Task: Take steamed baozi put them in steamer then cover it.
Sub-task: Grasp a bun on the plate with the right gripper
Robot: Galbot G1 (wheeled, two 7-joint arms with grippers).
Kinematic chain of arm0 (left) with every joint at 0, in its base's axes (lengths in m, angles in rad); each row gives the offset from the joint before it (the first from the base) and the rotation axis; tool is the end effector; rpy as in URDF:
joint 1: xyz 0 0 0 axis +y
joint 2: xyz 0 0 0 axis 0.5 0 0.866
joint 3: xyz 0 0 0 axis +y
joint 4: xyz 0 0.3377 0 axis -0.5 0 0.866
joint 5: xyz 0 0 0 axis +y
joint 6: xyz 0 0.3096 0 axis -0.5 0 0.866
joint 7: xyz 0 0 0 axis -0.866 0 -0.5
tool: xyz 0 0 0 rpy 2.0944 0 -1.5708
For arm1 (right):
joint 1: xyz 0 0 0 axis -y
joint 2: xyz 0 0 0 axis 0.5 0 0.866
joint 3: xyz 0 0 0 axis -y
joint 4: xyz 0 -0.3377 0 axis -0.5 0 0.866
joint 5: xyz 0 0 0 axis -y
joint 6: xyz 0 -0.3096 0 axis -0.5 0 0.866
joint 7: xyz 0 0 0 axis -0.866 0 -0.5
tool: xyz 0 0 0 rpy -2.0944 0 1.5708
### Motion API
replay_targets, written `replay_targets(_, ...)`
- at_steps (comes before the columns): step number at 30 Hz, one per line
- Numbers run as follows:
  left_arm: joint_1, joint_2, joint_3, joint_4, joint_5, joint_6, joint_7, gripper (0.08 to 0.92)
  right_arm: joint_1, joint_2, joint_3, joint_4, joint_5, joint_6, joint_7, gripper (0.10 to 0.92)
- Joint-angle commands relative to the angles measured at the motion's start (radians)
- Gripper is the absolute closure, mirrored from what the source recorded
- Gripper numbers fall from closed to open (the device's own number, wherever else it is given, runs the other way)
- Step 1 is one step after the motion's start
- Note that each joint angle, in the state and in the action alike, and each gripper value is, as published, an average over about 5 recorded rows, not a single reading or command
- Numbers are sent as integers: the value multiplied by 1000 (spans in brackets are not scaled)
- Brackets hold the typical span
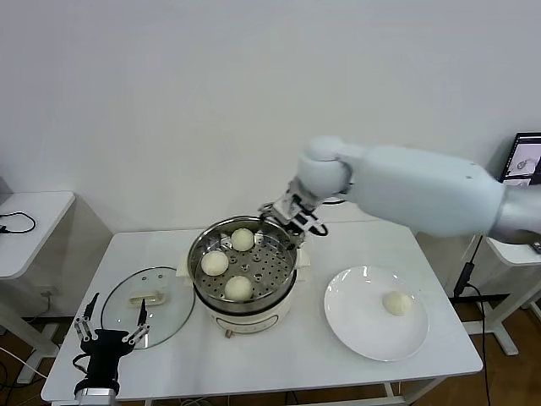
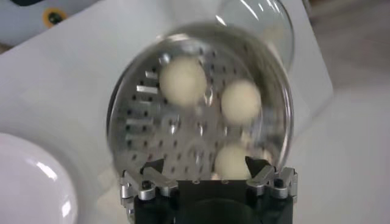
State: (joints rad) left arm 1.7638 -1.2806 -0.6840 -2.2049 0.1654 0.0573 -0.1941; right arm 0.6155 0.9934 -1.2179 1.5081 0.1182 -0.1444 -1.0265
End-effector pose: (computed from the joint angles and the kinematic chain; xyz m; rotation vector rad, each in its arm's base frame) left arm 0.0960 0.0823 -0.2646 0.2168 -2.9764 -0.7639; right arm 0.4683 0.0602 -0.0096 1.6948 -1.1903 2.0023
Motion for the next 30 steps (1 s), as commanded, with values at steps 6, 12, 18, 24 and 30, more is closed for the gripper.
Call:
replay_targets(6,-8,3,32,-11,12,9,5,177,-183,-487,99,171,-52,-275,-29,203)
replay_targets(12,-1,4,41,-19,13,14,2,177,-445,-572,254,141,-178,-247,-26,203)
replay_targets(18,8,6,43,-16,17,14,2,177,-644,-598,375,121,-231,-236,-21,203)
replay_targets(24,11,4,41,-16,19,14,1,177,-681,-571,391,70,-266,-234,-7,203)
replay_targets(30,14,0,38,-2,20,12,-1,177,-734,-537,430,31,-316,-232,7,202)
